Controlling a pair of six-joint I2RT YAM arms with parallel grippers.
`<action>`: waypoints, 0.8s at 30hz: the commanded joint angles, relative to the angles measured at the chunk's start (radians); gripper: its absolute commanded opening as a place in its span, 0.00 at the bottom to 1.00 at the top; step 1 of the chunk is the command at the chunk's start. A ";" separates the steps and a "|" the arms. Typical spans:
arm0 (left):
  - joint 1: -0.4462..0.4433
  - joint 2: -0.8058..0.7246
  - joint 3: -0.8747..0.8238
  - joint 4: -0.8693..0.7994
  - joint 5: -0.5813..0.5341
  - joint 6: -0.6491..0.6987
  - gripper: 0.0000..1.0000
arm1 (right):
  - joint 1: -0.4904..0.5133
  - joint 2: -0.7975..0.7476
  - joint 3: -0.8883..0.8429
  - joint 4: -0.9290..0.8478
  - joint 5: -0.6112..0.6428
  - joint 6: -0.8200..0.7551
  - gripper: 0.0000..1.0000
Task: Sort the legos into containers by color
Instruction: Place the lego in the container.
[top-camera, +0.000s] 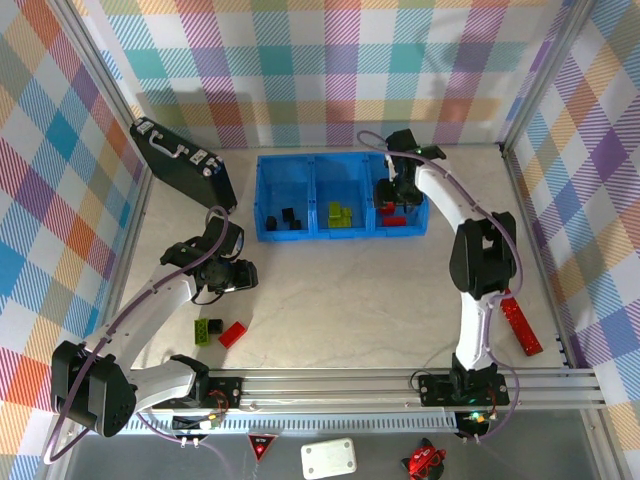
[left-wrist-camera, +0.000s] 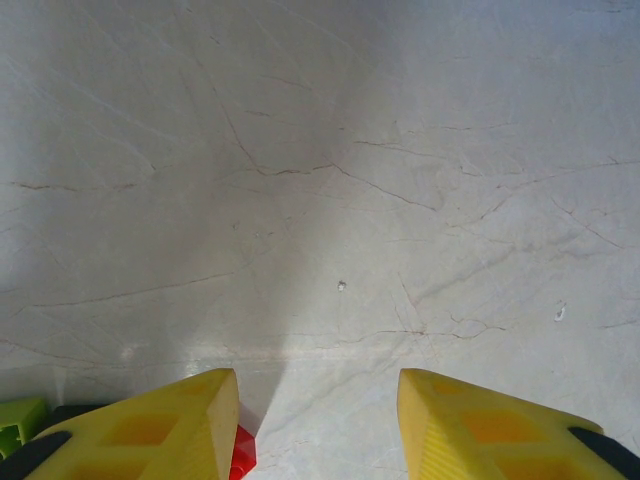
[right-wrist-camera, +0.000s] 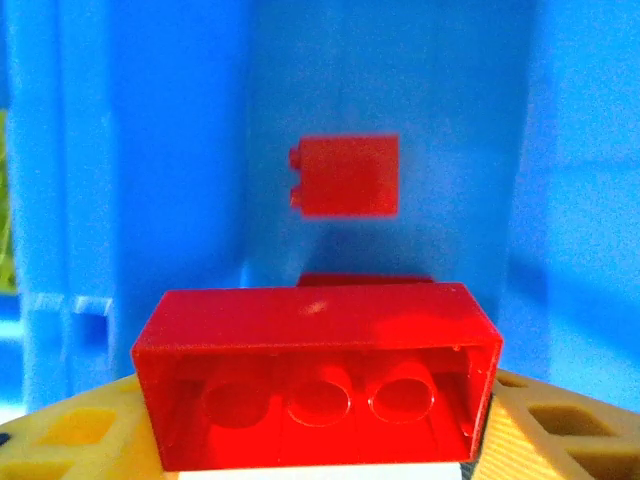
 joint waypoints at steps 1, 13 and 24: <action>0.014 -0.013 0.004 -0.038 -0.015 0.000 0.46 | -0.019 0.075 0.110 -0.063 -0.017 -0.022 0.62; 0.015 0.012 0.008 -0.043 -0.029 -0.006 0.46 | -0.052 0.314 0.403 -0.124 -0.036 -0.048 0.62; 0.015 0.020 -0.007 -0.028 -0.034 -0.039 0.45 | -0.067 0.404 0.454 -0.131 -0.054 -0.049 0.62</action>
